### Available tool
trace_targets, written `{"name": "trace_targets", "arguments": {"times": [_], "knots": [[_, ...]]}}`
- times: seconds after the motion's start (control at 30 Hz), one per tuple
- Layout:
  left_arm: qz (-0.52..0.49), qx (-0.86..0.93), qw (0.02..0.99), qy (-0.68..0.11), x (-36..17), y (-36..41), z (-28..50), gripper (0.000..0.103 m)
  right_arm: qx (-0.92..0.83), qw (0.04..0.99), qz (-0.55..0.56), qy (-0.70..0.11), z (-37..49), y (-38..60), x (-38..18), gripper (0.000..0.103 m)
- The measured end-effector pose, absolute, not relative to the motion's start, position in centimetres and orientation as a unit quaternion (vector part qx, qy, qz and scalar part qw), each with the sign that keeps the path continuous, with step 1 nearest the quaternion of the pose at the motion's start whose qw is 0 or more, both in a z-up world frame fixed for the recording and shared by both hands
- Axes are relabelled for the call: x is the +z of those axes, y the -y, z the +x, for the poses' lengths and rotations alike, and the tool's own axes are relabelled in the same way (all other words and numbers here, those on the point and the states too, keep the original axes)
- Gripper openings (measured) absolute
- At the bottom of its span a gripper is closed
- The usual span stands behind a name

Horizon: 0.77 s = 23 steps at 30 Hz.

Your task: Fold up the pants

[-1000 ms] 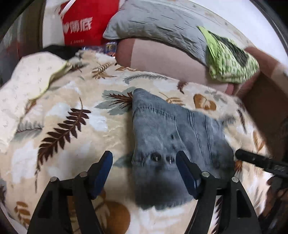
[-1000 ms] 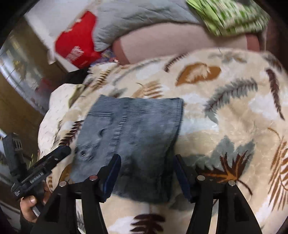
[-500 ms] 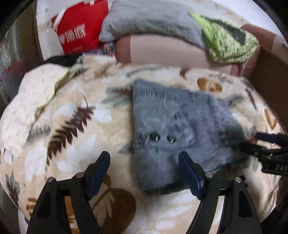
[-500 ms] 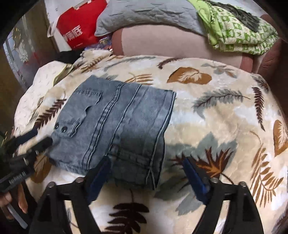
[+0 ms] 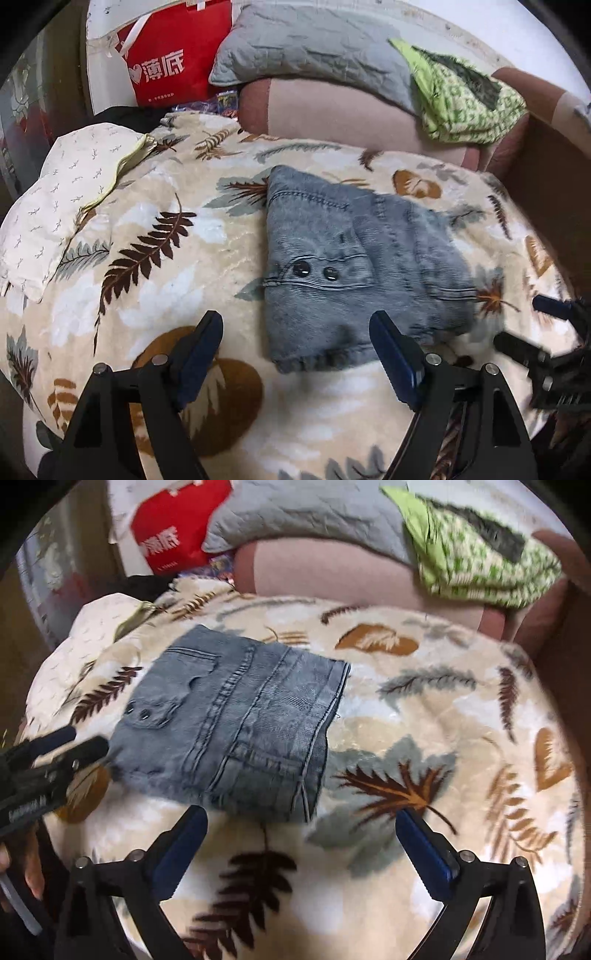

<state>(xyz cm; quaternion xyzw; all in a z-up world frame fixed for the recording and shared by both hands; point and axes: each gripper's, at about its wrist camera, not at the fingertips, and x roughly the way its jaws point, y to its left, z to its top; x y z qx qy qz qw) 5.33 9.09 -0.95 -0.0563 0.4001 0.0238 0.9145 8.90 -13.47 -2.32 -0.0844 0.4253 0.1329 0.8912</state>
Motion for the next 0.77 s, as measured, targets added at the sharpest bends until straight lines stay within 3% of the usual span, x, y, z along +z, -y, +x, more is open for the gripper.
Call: {"name": "trace_targets", "arguments": {"times": [0.13, 0.43, 0.53, 0.77], "knots": [[-0.056, 0.027, 0.917, -0.394, -0.2, -8.5, 3.8, 0.093, 0.136, 0.893, -0.108, -0.416, 5.6, 13.8, -2.9, 0.103], [-0.07, 0.004, 0.914, -0.399, 0.0, -7.1, 2.2, 0.094, 0.121, 0.903, -0.092, -0.402, 2.2, 15.8, -3.0, 0.103], [-0.077, 0.0, 0.918, -0.389, 1.0, -6.7, 2.6, 0.103, 0.123, 0.907, -0.093, -0.392, 2.1, 15.9, -2.1, 0.103], [-0.066, -0.02, 0.926, -0.372, 2.6, -5.4, 4.2, 0.103, 0.124, 0.911, -0.095, -0.381, 2.2, 15.6, -1.0, 0.103]]}}
